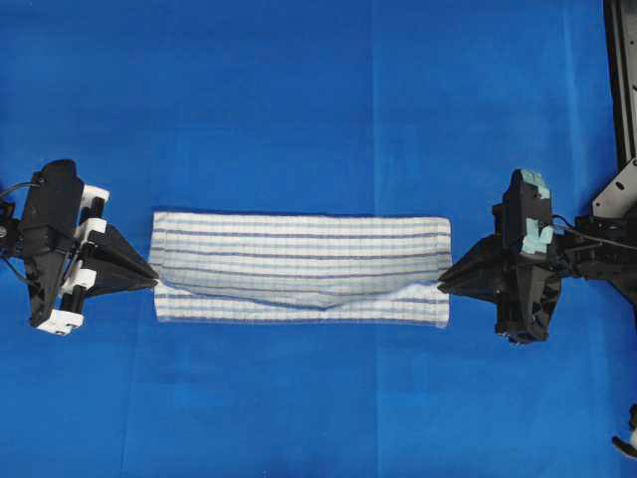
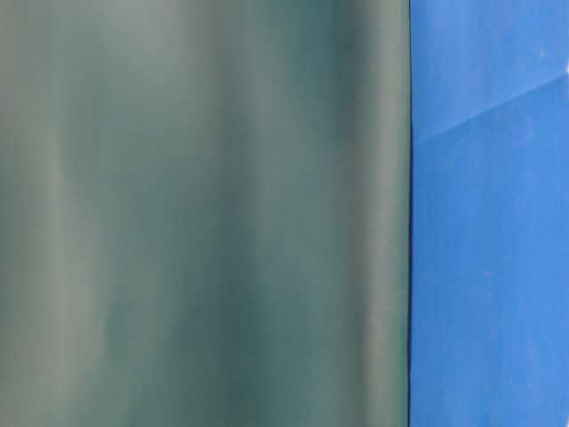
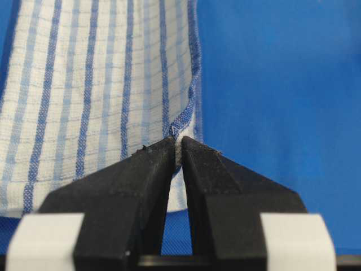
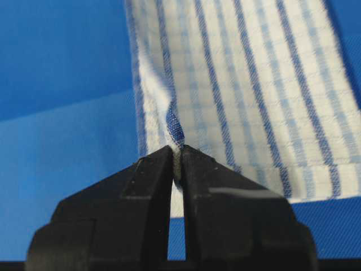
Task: Fold the blue towel.
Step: 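Open both grippers and release the folded edge, then pinch the folded towel's left and right ends with both grippers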
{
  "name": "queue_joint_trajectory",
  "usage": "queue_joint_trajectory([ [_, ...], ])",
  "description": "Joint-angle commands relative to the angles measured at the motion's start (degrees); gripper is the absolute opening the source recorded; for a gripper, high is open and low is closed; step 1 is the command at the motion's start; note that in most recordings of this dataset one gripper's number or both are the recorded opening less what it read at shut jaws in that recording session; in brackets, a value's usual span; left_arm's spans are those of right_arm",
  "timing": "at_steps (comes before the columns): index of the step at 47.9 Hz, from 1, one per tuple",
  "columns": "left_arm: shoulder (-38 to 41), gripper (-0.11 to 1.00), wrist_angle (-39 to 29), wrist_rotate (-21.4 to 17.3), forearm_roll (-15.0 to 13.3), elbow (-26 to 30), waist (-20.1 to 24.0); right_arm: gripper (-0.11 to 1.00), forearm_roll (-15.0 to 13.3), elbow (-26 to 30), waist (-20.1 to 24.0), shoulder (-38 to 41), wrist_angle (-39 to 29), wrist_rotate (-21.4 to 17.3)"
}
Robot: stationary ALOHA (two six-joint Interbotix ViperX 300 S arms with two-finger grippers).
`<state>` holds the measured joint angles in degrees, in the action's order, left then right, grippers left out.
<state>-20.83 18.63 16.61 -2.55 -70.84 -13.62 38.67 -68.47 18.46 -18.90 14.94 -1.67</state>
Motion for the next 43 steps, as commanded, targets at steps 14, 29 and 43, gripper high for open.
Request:
queue_joint_trajectory([
  [14,-0.97,0.6,-2.55,3.25,-0.09,0.62,-0.62,0.72,0.18,1.58,1.58,0.26,-0.7,0.35],
  [29,-4.75,0.84,-4.39,0.88,0.18,1.23,3.52,0.86,-0.09,0.88,-1.67,-1.58,2.46,3.08],
  [43,-4.13,0.81,-4.39,-7.56,0.26,2.29,12.57,0.86,-0.09,1.05,-13.01,-1.05,2.55,9.58],
])
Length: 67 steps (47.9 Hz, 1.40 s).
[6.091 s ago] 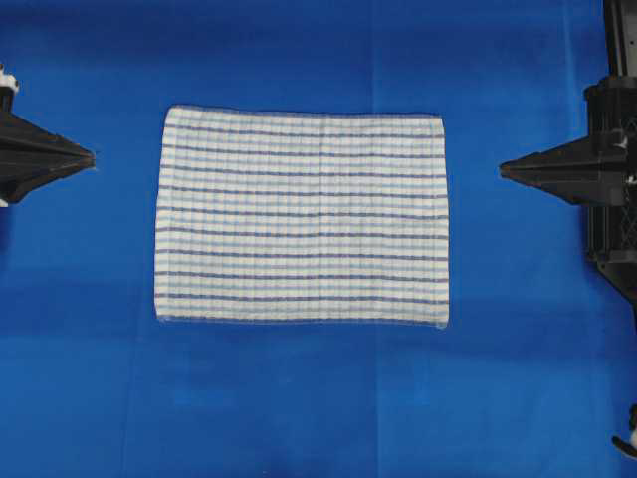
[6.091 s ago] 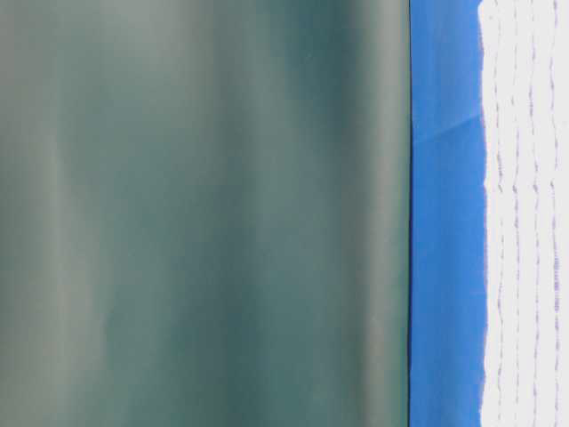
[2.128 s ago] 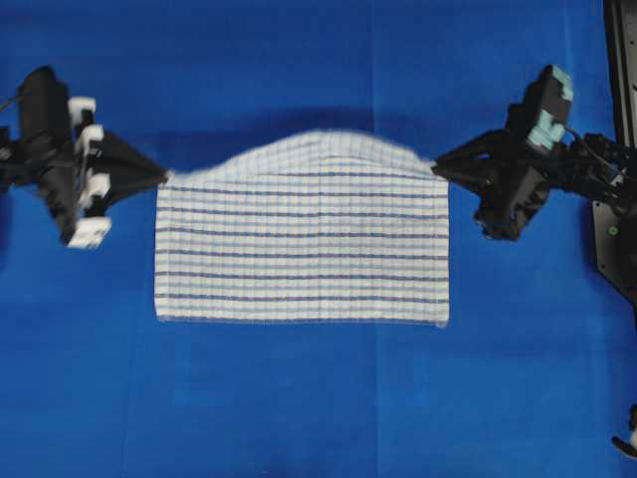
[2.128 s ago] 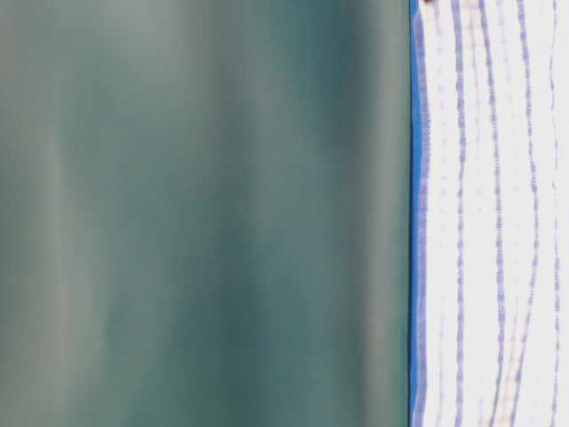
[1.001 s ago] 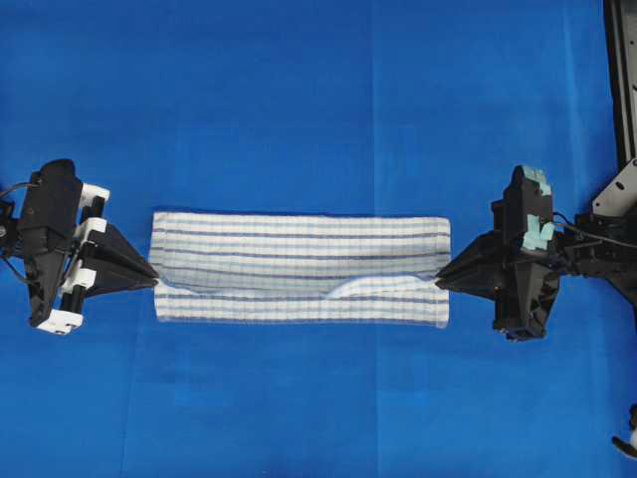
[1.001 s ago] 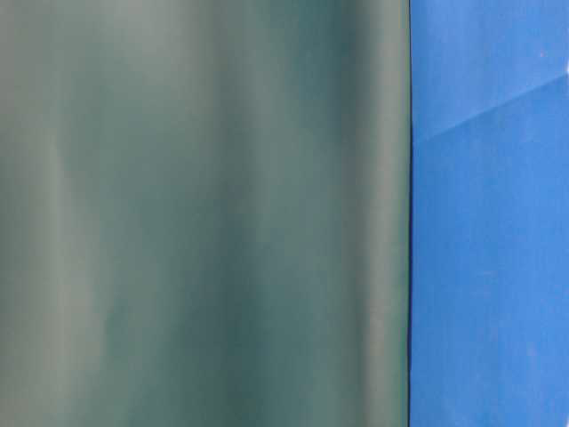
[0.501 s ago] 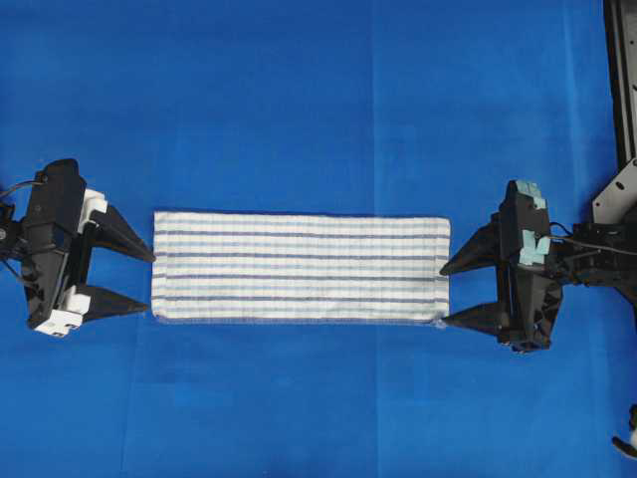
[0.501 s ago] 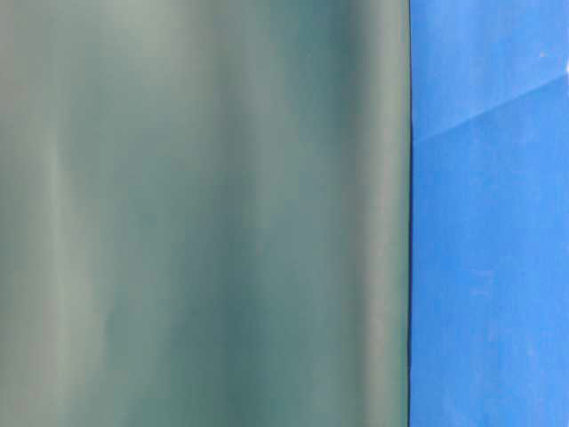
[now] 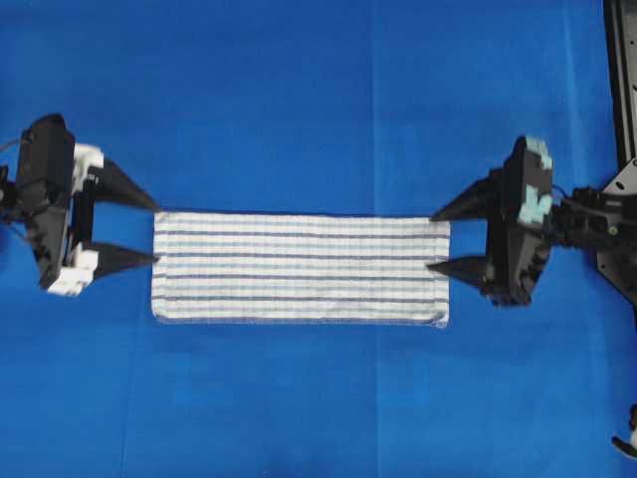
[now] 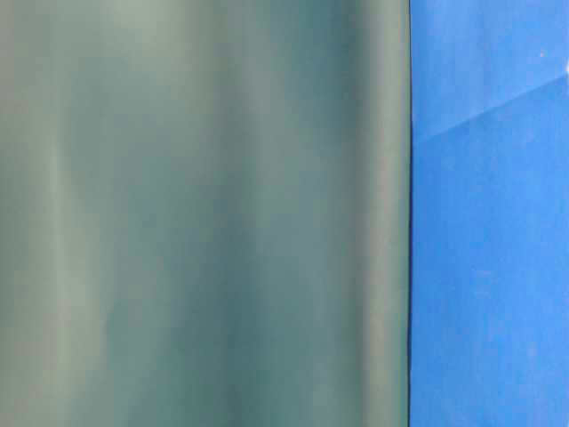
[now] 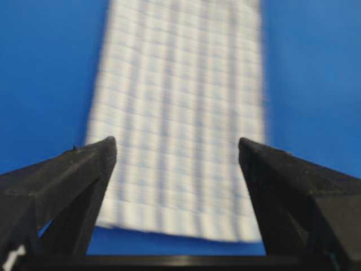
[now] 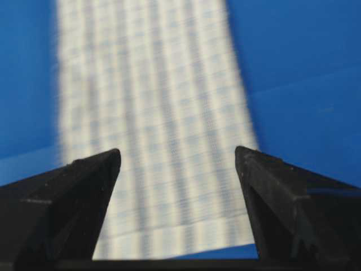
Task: Fold the blue towel.
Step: 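Pinch the folded towel's left and right ends with both grippers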
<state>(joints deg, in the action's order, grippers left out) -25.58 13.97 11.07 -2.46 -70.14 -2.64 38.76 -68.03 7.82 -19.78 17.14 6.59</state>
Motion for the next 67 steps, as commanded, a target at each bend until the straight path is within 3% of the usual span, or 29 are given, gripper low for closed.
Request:
queue_joint_trajectory([
  [1,0.88,0.81,0.35,-2.72,0.18,1.76,1.93,0.86,-0.09,0.7,-2.99,0.0,0.35,1.67],
  [9,5.45,0.81,0.62,-5.98,0.09,2.81,4.13,0.86,-0.09,0.62,-5.27,2.46,0.79,3.25],
  [33,19.86,0.75,3.69,-4.48,-0.18,4.04,4.92,0.81,0.09,2.64,-4.57,15.12,1.93,3.25],
  [36,20.65,0.67,3.25,-3.52,-0.18,4.22,4.92,0.76,0.09,2.55,-4.13,15.21,1.93,3.25],
  [39,21.01,0.53,2.64,-2.9,-0.18,4.39,4.92,0.67,0.09,2.46,-3.96,15.21,1.93,3.25],
  [49,21.09,0.03,-1.14,-2.37,-0.18,4.66,4.31,0.12,-0.09,2.55,-3.69,15.12,0.79,3.6],
  [53,21.09,0.02,-2.2,-2.37,-0.18,5.01,3.78,0.02,-0.09,2.64,-3.69,15.12,0.62,3.6],
  [67,19.25,0.02,-3.34,-2.81,-0.09,5.98,3.69,0.02,-0.09,2.46,-3.69,13.8,0.53,3.43],
])
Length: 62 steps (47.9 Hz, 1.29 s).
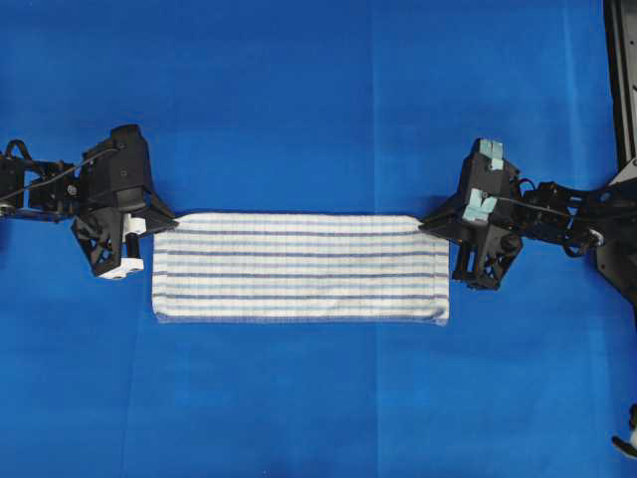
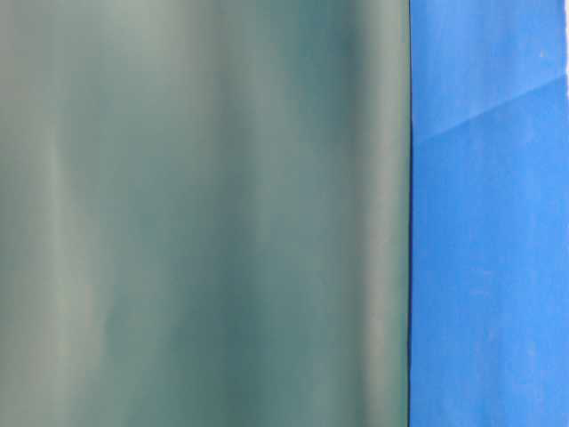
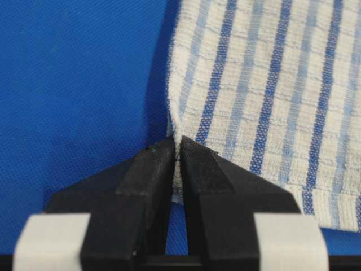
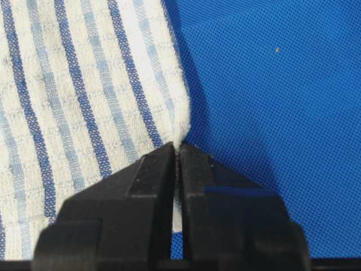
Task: Fold the blue towel.
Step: 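Pinch the folded towel's left and right ends with both grippers, then lift the strip and rotate it, left gripper swinging toward the near side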
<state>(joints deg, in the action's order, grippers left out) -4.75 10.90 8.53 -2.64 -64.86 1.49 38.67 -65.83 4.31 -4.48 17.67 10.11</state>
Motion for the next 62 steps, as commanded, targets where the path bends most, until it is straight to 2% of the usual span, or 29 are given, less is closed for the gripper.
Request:
queue_joint_trajectory([
  [1,-2.2,0.02,-0.7,-0.35,0.0,0.79,-0.44,0.02,0.0,0.18,-0.18,-1.76,0.0,-0.09],
  [15,-11.25,0.02,-9.84,-0.44,0.09,3.34,-0.44,0.02,-0.09,-0.62,-0.62,-11.43,-1.58,0.09],
  [32,-24.61,0.02,-20.83,0.18,0.09,6.77,-1.93,0.02,-0.09,0.35,-1.93,-26.37,-11.78,2.99],
  [39,-27.69,0.02,-20.92,1.49,0.09,6.68,-3.6,0.02,-0.18,0.53,-1.93,-29.79,-13.8,3.16],
  [49,-26.63,0.02,-18.54,3.08,0.09,7.12,-5.54,0.02,-0.88,1.67,-2.99,-27.86,-13.62,3.16],
  [57,-23.47,0.02,-13.45,3.52,0.0,9.05,-7.03,0.02,-1.85,4.57,-7.12,-25.31,-14.15,3.43],
  [62,-20.57,0.02,-11.25,3.52,0.0,11.16,-8.61,0.02,-3.96,6.68,-9.93,-23.91,-14.77,3.43],
])
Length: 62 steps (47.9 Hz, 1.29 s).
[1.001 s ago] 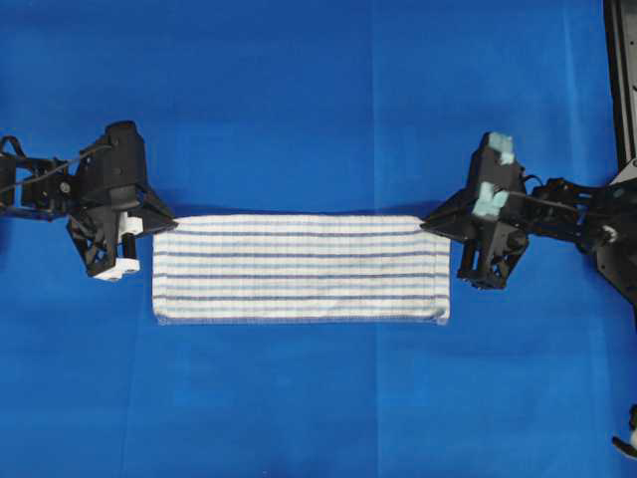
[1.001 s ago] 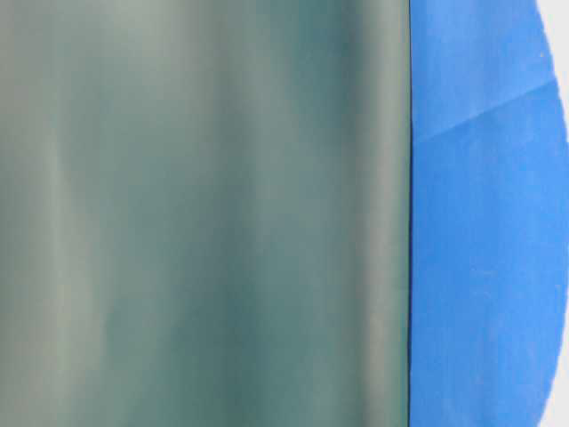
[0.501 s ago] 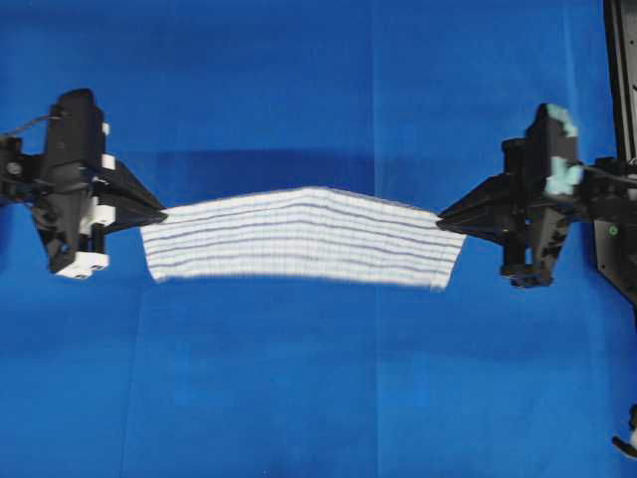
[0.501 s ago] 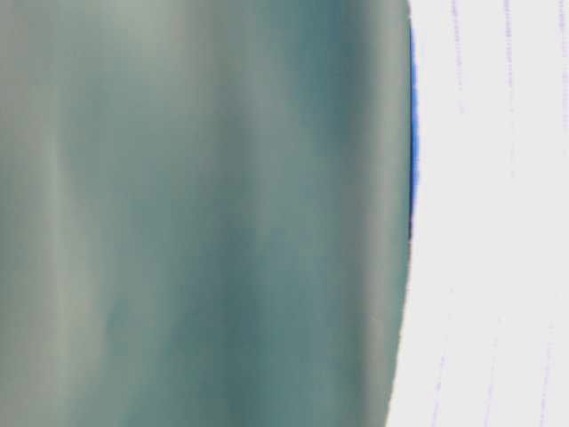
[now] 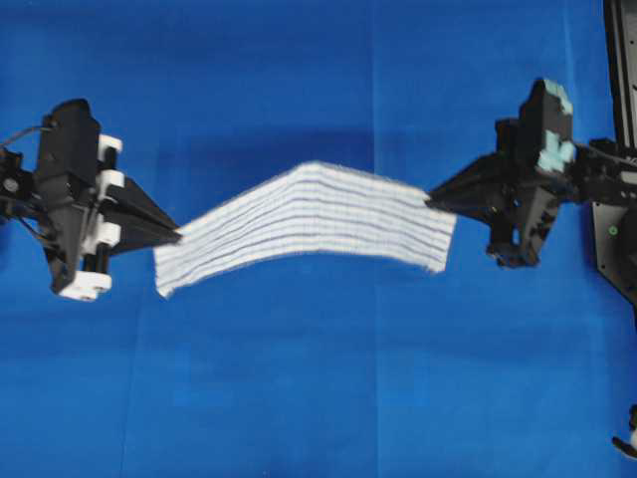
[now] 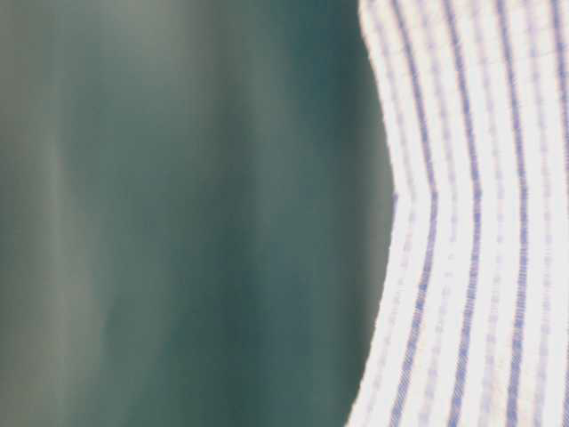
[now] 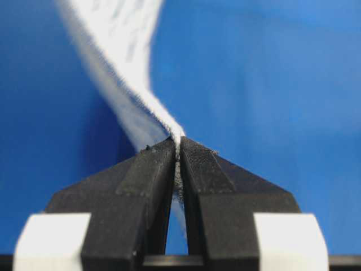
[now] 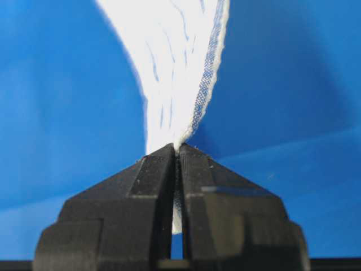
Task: Fold the blue towel.
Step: 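Lift the strip and rotate it, left gripper swinging toward the near side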
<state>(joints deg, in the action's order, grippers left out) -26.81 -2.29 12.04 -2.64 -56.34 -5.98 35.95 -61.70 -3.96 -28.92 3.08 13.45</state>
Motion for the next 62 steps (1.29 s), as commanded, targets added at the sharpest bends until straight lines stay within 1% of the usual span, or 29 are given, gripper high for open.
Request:
queue_joint_trajectory([
  [1,2.11,0.02,2.29,0.0,0.0,3.25,-1.41,0.02,-1.67,3.08,-2.29,0.7,-0.35,0.09],
  [4,4.39,0.02,2.9,0.09,0.0,5.01,-2.29,0.02,-3.16,4.48,-4.04,1.41,-0.88,0.09],
  [15,13.45,0.02,3.43,0.0,0.0,13.97,-4.83,0.02,-6.15,7.21,-8.79,2.99,-1.14,0.09],
  [26,21.36,0.02,3.78,0.0,0.0,23.03,-5.54,0.02,-8.09,8.09,-13.8,3.16,-1.05,0.09],
  [35,27.33,0.02,6.68,0.0,0.0,29.44,-6.24,0.02,-9.84,8.17,-16.61,2.9,-1.14,0.09],
  [42,31.03,0.02,8.79,0.09,0.0,33.13,-6.42,0.02,-11.34,8.7,-18.28,2.81,-1.05,0.09],
  [49,33.84,0.02,11.51,0.09,-0.7,35.33,-6.86,0.02,-12.92,9.23,-19.95,2.9,-2.02,0.09],
  [62,37.09,0.02,16.08,0.18,-1.49,36.39,-7.21,0.02,-14.41,10.11,-21.53,3.78,-3.43,0.09],
])
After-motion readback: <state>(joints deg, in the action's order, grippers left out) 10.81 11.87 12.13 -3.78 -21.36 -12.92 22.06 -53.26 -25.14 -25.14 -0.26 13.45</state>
